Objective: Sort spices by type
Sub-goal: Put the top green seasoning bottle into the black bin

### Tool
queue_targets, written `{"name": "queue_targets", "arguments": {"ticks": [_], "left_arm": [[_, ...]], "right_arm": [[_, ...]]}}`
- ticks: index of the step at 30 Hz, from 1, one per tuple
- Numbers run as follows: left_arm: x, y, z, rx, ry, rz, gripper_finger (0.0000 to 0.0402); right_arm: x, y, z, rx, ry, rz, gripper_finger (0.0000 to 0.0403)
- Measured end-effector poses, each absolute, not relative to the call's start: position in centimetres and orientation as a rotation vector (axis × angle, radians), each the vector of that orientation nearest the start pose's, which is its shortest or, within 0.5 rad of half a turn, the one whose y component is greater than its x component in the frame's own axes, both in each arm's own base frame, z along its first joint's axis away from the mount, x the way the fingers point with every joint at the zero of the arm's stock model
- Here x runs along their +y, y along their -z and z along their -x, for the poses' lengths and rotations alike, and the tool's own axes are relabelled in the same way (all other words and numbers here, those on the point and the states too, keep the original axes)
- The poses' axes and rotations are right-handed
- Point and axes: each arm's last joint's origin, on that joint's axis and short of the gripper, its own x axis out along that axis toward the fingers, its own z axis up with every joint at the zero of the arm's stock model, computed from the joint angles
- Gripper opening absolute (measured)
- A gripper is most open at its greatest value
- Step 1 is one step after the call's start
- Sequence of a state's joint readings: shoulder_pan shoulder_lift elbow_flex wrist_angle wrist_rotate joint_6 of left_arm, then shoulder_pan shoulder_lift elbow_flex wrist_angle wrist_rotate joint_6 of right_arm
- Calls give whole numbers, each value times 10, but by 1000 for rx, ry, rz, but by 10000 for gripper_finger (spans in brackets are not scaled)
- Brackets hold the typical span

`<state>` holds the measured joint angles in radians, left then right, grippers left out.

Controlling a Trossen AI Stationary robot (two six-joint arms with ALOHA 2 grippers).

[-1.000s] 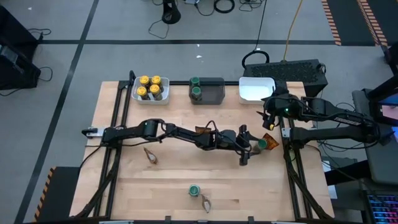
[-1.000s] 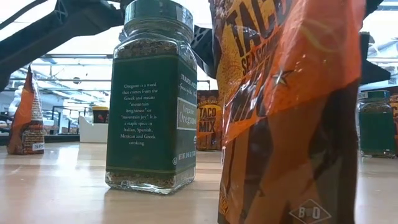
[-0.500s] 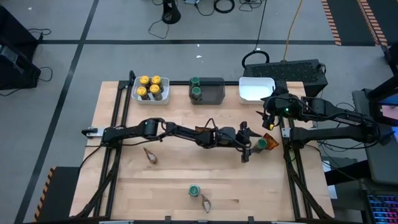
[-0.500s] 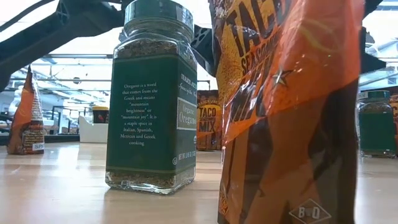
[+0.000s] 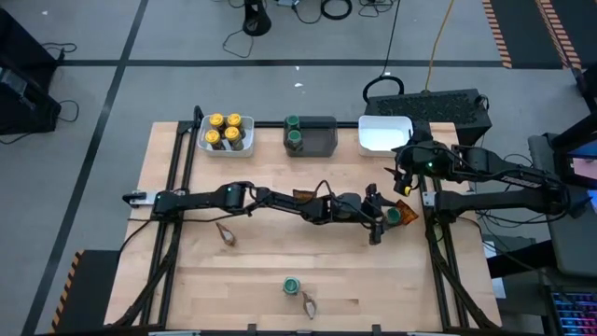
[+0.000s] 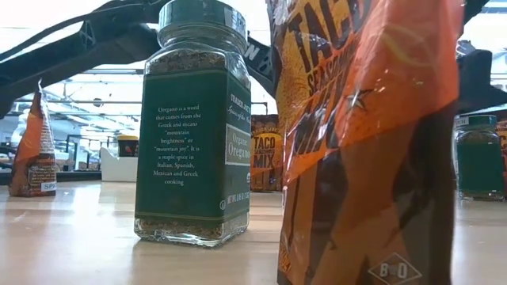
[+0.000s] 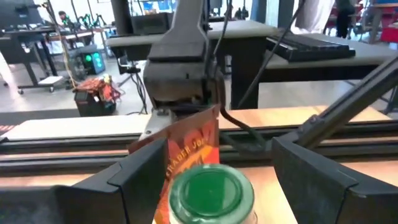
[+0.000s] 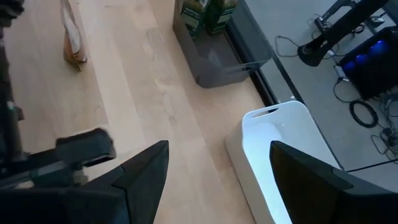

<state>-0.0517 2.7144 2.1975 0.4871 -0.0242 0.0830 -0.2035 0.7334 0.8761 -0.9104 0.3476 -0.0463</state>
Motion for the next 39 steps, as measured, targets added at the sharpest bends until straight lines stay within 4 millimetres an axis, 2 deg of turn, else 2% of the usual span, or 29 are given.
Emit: {"name": "queue_targets", "arguments": {"ticks": [19, 39], "left_arm": [[-20, -134, -599, 105, 34, -79, 287], [-20, -133, -599, 108, 58, -56, 287]], "right_arm": [[-35, -310, -123, 771, 492, 99, 263], [-35, -310, -123, 762, 496, 92, 263]]}}
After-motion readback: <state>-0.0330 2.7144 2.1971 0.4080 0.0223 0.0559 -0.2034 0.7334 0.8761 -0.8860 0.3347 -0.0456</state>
